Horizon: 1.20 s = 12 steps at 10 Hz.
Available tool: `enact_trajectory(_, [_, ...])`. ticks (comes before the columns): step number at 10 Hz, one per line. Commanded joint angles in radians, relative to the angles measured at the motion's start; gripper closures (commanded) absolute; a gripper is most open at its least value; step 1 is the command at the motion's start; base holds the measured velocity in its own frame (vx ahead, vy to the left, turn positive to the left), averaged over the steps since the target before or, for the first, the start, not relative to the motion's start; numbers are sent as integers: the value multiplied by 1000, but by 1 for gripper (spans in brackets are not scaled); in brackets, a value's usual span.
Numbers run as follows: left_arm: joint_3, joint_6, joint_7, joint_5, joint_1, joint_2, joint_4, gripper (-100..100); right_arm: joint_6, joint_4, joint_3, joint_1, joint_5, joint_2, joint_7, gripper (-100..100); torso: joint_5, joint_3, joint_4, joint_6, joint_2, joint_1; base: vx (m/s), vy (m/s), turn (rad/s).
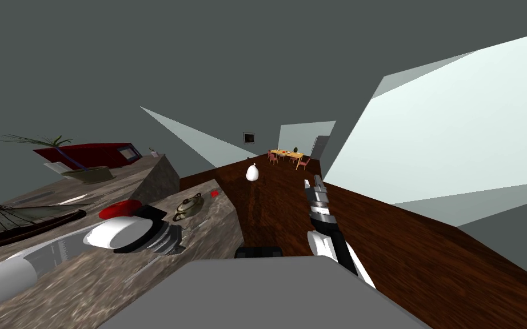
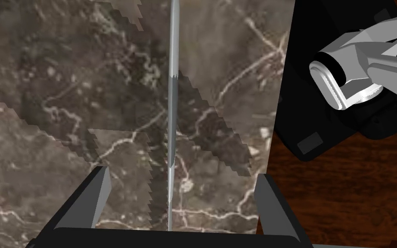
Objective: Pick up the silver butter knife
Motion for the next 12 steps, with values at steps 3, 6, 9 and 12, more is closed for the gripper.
enact_trajectory(3, [-15,-7,-17,-13,-8,-20,25,100,0,0,0,0,0,0,0,0,1,0,0,1,0,1,10,-12,-13])
enact_trajectory(6, [-15,-5,-17,-11,-9,-20,23,100,0,0,0,0,0,0,0,0,3,0,0,0,0,2,0,0,0])
enact_trajectory(9, [4,3,4,6,-1,9,-8,100,0,0,0,0,0,0,0,0,3,0,0,0,0,3,-6,5,24])
enact_trajectory(12, [6,6,5,11,-4,14,-9,0,0,0,0,0,0,0,0,0,4,0,0,0,1,4,-11,11,21])
